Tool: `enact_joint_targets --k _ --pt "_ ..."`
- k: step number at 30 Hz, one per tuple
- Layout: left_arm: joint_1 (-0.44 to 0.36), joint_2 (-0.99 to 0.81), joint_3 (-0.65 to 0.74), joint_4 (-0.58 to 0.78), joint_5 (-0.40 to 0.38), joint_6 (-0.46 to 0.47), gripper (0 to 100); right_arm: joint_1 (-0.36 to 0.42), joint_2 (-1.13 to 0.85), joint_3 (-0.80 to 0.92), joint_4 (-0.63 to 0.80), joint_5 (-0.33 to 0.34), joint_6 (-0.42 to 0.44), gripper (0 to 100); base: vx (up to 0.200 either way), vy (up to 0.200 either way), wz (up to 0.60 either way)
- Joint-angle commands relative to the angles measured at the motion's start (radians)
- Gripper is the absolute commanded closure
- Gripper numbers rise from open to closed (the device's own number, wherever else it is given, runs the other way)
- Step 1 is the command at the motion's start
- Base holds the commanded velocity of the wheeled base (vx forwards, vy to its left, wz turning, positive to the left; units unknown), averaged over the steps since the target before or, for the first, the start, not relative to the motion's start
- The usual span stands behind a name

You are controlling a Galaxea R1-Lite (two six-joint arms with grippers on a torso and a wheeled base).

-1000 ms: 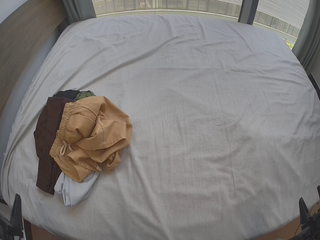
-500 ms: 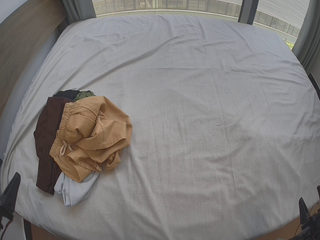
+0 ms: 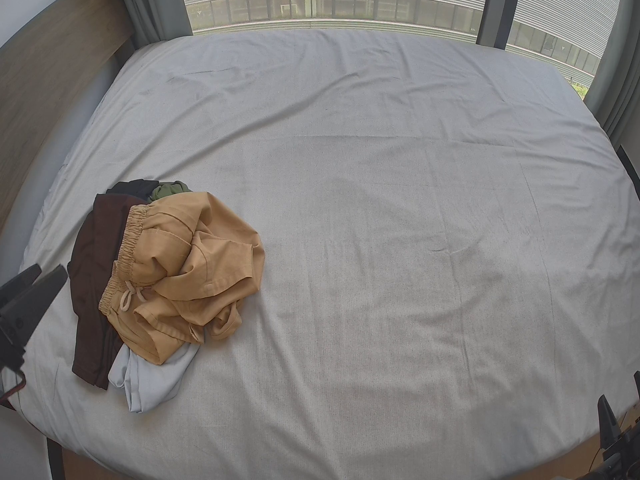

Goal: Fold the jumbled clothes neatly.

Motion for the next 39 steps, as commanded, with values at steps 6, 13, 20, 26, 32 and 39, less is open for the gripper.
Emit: enact_joint_targets --k 6,13,20,26,32,39 --pt "0.008 0.262 -0.153 -0.057 -0.116 -0.009 0 0.000 -0.016 0.018 -0.001 0.000 -0.002 0 0.000 0.000 0.00" --pt "0.072 0.347 -0.158 -0.071 -0.166 0.025 0 0.000 -0.016 0.018 -0.001 0.000 -0.002 0 0.000 0.000 0.00" --pt "0.134 0.422 -0.153 -0.212 -0.200 0.020 0 0.000 -0.016 0.018 -0.001 0.000 -0.002 0 0.000 0.000 0.00" --pt "0.230 0.517 -0.144 -0.246 -0.229 0.022 0 0.000 -0.016 0.018 -0.001 0.000 -0.002 0 0.000 0.000 0.00" --pt "0.286 0.566 -0.144 -0.272 -0.303 -0.001 0 0.000 -0.016 0.018 -0.001 0.000 -0.002 0 0.000 0.000 0.00" --pt "0.293 0.620 -0.141 -0.332 -0.352 -0.089 0 0.000 -0.016 0.018 -0.001 0.000 -0.002 0 0.000 0.000 0.00"
